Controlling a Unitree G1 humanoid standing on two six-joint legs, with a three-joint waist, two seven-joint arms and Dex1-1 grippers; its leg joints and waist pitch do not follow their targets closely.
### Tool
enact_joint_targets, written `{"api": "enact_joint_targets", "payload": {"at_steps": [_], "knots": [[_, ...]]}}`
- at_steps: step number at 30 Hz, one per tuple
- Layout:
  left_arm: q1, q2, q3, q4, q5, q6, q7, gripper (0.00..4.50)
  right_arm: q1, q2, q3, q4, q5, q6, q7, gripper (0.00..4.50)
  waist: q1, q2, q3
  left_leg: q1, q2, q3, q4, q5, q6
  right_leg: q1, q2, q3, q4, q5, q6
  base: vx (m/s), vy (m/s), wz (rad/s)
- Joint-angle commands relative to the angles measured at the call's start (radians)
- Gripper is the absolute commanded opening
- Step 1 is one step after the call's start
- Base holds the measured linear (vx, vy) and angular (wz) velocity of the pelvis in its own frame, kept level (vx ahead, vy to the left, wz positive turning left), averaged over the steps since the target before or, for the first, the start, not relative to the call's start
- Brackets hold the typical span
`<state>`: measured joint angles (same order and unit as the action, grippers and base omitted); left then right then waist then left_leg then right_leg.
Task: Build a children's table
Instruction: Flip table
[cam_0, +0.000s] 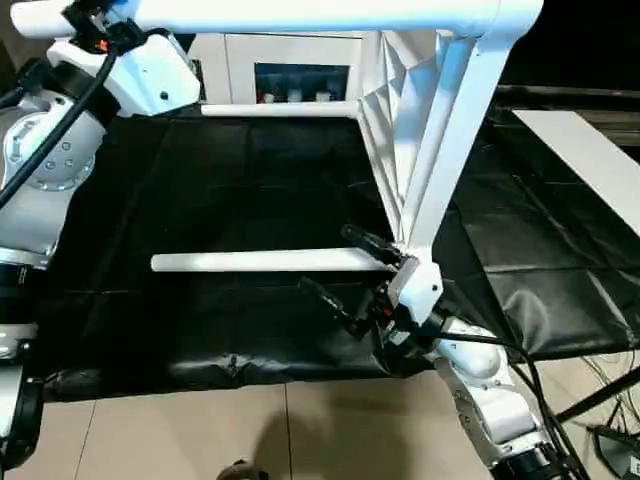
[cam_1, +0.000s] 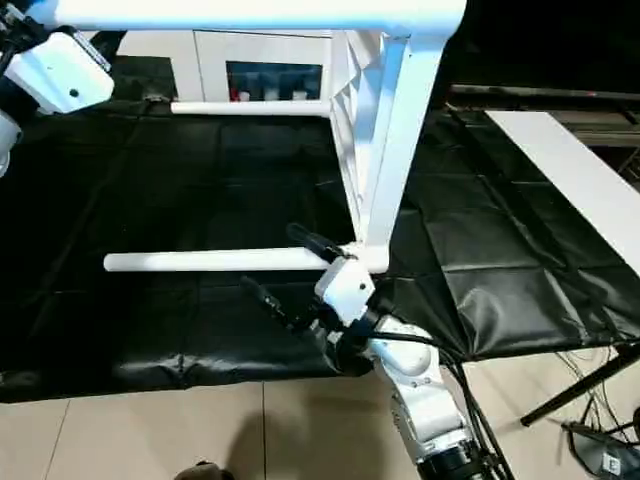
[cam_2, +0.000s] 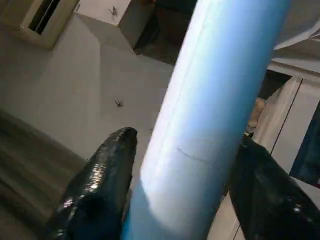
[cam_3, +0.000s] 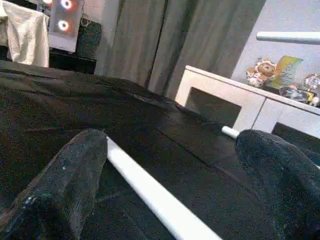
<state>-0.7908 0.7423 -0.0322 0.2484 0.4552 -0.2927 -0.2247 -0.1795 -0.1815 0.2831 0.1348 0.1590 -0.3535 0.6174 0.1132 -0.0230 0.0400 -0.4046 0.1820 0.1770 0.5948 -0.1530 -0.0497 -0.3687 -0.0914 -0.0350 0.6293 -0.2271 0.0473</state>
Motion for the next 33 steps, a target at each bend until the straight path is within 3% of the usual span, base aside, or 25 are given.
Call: {"api": "enact_joint_targets", "payload": {"at_steps": [1,7,9,13,16,18,21,24,28,33], "knots": [[-0.021,-0.002,0.010,0.004,-0.009,0.008,-0.009,2.55,0.004,-0.006,-0.007,-0.023,0.004,0.010,0.006,4.50,-0.001,0.026,-0.054,0.041,0.046,-0.030,-0.095,-0.454,-0.070,-0.005,-0.045,0.030,-0.070,-0.119,-0.182,0.000,0.000,0.00],[-0.014,-0.009,0.018,-0.006,-0.043,0.054,-0.040,2.18,0.007,-0.004,-0.008,-0.024,-0.004,0.010,0.008,4.50,0.001,0.029,-0.053,0.041,0.047,-0.031,-0.096,-0.464,-0.076,-0.007,-0.047,0.031,-0.071,-0.142,-0.177,0.000,0.000,0.00],[-0.009,-0.031,0.047,-0.015,-0.088,0.121,-0.048,2.15,0.009,-0.004,-0.007,-0.022,-0.008,0.012,0.005,4.50,0.001,0.032,-0.054,0.041,0.047,-0.031,-0.096,-0.454,-0.077,-0.006,-0.046,0.031,-0.069,-0.123,-0.183,0.000,0.000,0.00],[-0.003,-0.066,0.108,-0.036,-0.165,0.233,-0.063,2.09,0.014,-0.006,-0.005,-0.021,-0.016,0.014,0.002,4.50,0.002,0.027,-0.052,0.038,0.045,-0.028,-0.094,-0.438,-0.066,-0.002,-0.048,0.031,-0.070,-0.124,-0.193,0.000,0.000,0.00],[-0.003,-0.079,0.133,-0.053,-0.190,0.280,-0.065,2.09,0.016,-0.007,-0.004,-0.017,-0.018,0.016,0.002,4.50,0.004,0.027,-0.054,0.033,0.044,-0.024,-0.089,-0.371,-0.041,0.002,-0.048,0.032,-0.067,-0.084,-0.206,0.000,0.000,0.00],[-0.003,-0.095,0.154,-0.068,-0.208,0.321,-0.061,2.09,0.017,-0.007,-0.002,-0.015,-0.021,0.016,0.003,4.50,0.006,0.029,-0.060,0.026,0.042,-0.021,-0.080,-0.269,-0.009,0.008,-0.047,0.030,-0.058,0.012,-0.215,0.000,0.000,0.00],[-0.005,-0.120,0.180,-0.084,-0.232,0.383,-0.055,2.09,0.017,-0.007,-0.002,-0.015,-0.023,0.019,0.003,4.50,0.007,0.030,-0.064,0.019,0.038,-0.017,-0.069,-0.176,0.035,0.008,-0.042,0.025,-0.049,0.104,-0.228,0.000,0.000,0.00],[-0.021,-0.157,0.229,-0.116,-0.269,0.473,-0.048,2.09,0.022,-0.010,-0.003,-0.015,-0.027,0.019,0.006,4.50,0.008,0.032,-0.062,0.020,0.040,-0.017,-0.070,-0.192,0.045,0.007,-0.044,0.024,-0.051,0.063,-0.237,0.000,0.000,0.00],[-0.028,-0.176,0.254,-0.128,-0.298,0.488,-0.040,2.09,0.023,-0.012,-0.005,-0.012,-0.028,0.018,0.006,4.50,0.011,0.035,-0.061,0.023,0.041,-0.017,-0.071,-0.208,0.042,0.006,-0.043,0.024,-0.054,0.032,-0.239,0.000,0.000,0.00],[-0.030,-0.210,0.297,-0.170,-0.343,0.491,-0.048,2.10,0.020,-0.015,-0.014,0.001,-0.043,0.015,-0.010,4.50,0.027,0.034,-0.063,0.026,0.042,-0.014,-0.068,-0.204,0.045,0.002,-0.043,0.026,-0.055,0.031,-0.233,0.000,0.000,0.00]]}}
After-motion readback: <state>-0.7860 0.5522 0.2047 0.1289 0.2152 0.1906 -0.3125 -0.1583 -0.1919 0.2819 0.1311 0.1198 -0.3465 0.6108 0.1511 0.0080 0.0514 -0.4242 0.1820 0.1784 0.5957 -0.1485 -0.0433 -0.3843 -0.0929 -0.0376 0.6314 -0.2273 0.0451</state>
